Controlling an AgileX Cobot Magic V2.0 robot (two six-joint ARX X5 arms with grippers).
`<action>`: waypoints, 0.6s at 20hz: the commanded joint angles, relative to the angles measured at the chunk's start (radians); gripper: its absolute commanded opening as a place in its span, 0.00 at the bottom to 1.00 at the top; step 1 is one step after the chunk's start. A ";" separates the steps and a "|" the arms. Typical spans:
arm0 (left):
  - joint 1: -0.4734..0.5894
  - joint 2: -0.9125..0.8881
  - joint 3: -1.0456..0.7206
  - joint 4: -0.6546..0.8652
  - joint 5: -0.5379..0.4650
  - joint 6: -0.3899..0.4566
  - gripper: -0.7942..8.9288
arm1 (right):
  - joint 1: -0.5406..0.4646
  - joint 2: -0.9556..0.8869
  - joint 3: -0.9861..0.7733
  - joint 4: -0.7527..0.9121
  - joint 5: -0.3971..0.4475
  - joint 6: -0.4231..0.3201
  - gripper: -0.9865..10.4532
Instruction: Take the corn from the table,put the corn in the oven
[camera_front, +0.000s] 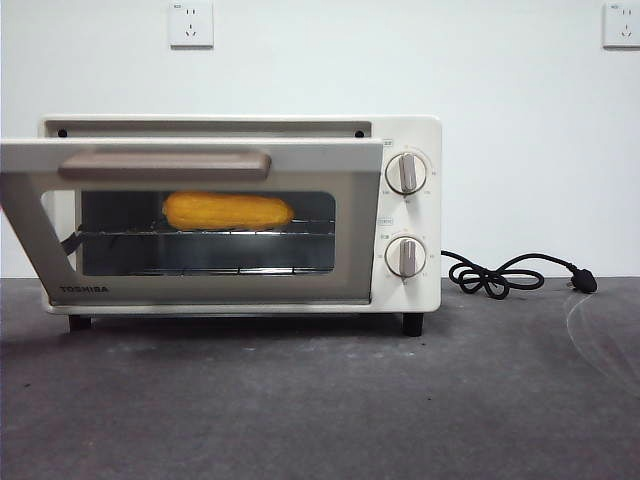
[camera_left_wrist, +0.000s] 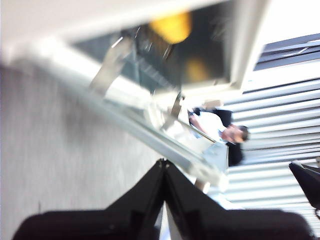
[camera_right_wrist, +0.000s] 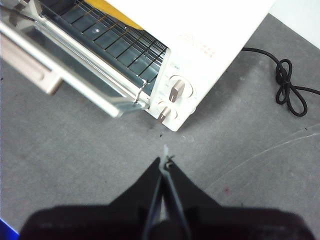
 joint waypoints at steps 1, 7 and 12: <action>0.002 -0.064 -0.003 0.110 -0.030 -0.165 0.07 | -0.001 0.000 0.001 0.004 -0.003 0.015 0.07; 0.001 -0.243 -0.003 0.350 -0.180 -0.434 0.07 | -0.001 0.002 0.001 0.005 -0.003 0.015 0.07; -0.014 -0.388 -0.003 0.558 -0.227 -0.619 0.07 | -0.001 0.002 0.001 0.005 -0.003 0.015 0.07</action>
